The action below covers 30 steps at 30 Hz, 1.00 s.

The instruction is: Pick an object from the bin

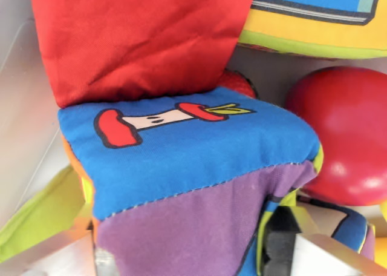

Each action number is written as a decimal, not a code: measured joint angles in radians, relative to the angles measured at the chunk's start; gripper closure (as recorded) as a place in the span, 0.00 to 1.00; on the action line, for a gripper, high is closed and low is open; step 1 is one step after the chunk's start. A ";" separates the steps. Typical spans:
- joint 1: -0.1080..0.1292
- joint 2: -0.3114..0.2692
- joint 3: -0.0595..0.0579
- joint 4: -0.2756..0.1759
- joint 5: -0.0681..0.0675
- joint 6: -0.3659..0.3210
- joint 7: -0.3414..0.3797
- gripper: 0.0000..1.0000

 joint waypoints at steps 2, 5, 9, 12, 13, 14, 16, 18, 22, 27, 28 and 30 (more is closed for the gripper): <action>0.000 0.000 0.000 0.000 0.000 0.000 0.000 1.00; 0.000 0.000 0.000 0.000 0.000 0.000 0.000 1.00; 0.000 0.000 0.000 0.000 0.000 0.000 0.000 1.00; 0.000 0.000 0.000 0.000 0.000 0.000 0.000 1.00; 0.000 0.000 0.000 0.000 0.000 0.000 0.000 1.00; 0.000 0.000 0.000 0.000 0.000 0.000 0.000 1.00; 0.000 0.000 0.000 0.000 0.000 0.000 0.000 1.00; 0.000 -0.002 0.000 0.000 0.000 -0.001 0.000 1.00; 0.001 -0.010 -0.001 0.000 0.000 -0.008 0.000 1.00; 0.002 -0.026 -0.002 0.000 0.000 -0.023 0.001 1.00; 0.002 -0.030 -0.003 0.000 0.000 -0.028 0.001 1.00; 0.003 -0.038 -0.004 0.001 -0.001 -0.034 0.001 1.00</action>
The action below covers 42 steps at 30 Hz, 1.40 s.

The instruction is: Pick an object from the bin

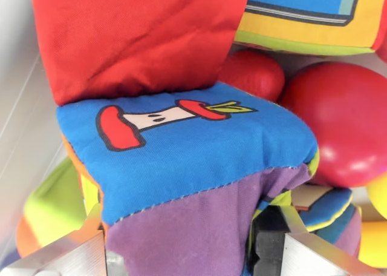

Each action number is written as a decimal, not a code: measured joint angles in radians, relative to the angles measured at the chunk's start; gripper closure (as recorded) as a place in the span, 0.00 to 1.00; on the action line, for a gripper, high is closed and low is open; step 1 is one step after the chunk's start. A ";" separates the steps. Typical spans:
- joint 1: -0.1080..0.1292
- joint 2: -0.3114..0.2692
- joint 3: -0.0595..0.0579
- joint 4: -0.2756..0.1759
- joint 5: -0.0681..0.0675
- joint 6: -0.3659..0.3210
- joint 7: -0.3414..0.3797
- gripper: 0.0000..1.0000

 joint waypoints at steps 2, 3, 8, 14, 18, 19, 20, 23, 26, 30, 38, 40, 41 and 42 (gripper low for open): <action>0.001 -0.009 -0.002 0.001 -0.001 -0.009 0.000 1.00; 0.002 -0.014 -0.002 0.001 -0.001 -0.014 0.001 1.00; 0.003 -0.037 -0.005 0.004 -0.005 -0.041 0.002 1.00; 0.005 -0.073 -0.008 0.012 -0.013 -0.084 0.006 1.00; 0.006 -0.094 -0.010 0.020 -0.017 -0.113 0.008 1.00; 0.006 -0.101 -0.010 0.023 -0.019 -0.121 0.009 1.00; 0.006 -0.107 -0.011 0.026 -0.020 -0.130 0.010 1.00; 0.006 -0.124 -0.011 0.037 -0.024 -0.158 0.012 1.00; 0.006 -0.140 -0.012 0.047 -0.027 -0.183 0.014 1.00; 0.007 -0.158 -0.013 0.062 -0.031 -0.216 0.017 1.00; 0.007 -0.191 -0.014 0.102 -0.038 -0.287 0.022 1.00; 0.007 -0.199 -0.014 0.115 -0.040 -0.309 0.023 1.00; 0.007 -0.204 -0.014 0.121 -0.041 -0.319 0.023 1.00; 0.007 -0.207 -0.015 0.127 -0.042 -0.329 0.024 1.00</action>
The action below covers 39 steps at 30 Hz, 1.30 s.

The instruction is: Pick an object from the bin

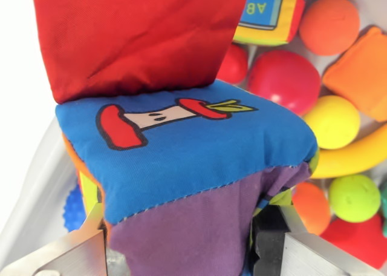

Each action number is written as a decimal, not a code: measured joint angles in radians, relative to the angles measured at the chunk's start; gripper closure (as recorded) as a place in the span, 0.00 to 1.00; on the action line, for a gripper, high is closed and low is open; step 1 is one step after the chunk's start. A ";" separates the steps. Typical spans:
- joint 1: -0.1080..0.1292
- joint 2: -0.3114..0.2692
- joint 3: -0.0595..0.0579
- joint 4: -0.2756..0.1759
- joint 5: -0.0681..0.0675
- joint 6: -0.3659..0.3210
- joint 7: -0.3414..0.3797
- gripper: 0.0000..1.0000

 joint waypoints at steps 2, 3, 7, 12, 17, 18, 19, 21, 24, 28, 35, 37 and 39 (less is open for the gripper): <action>0.000 -0.006 0.000 0.015 -0.001 -0.021 0.001 1.00; 0.000 -0.008 0.000 0.018 -0.002 -0.026 0.001 1.00; 0.000 -0.017 -0.001 0.044 -0.004 -0.061 0.002 1.00; 0.000 -0.028 -0.002 0.081 -0.006 -0.108 0.004 1.00; 0.000 -0.034 -0.003 0.120 -0.007 -0.152 0.005 1.00; 0.000 -0.034 -0.003 0.127 -0.008 -0.160 0.006 1.00; 0.000 -0.035 -0.003 0.134 -0.008 -0.168 0.006 1.00; -0.001 -0.036 -0.004 0.145 -0.008 -0.180 0.006 1.00; -0.001 -0.038 -0.004 0.164 -0.008 -0.201 0.006 1.00; -0.001 -0.039 -0.005 0.187 -0.009 -0.224 0.007 1.00; -0.001 -0.040 -0.006 0.218 -0.009 -0.256 0.007 1.00; -0.001 -0.040 -0.006 0.224 -0.009 -0.262 0.007 1.00; -0.001 -0.040 -0.006 0.229 -0.009 -0.266 0.007 1.00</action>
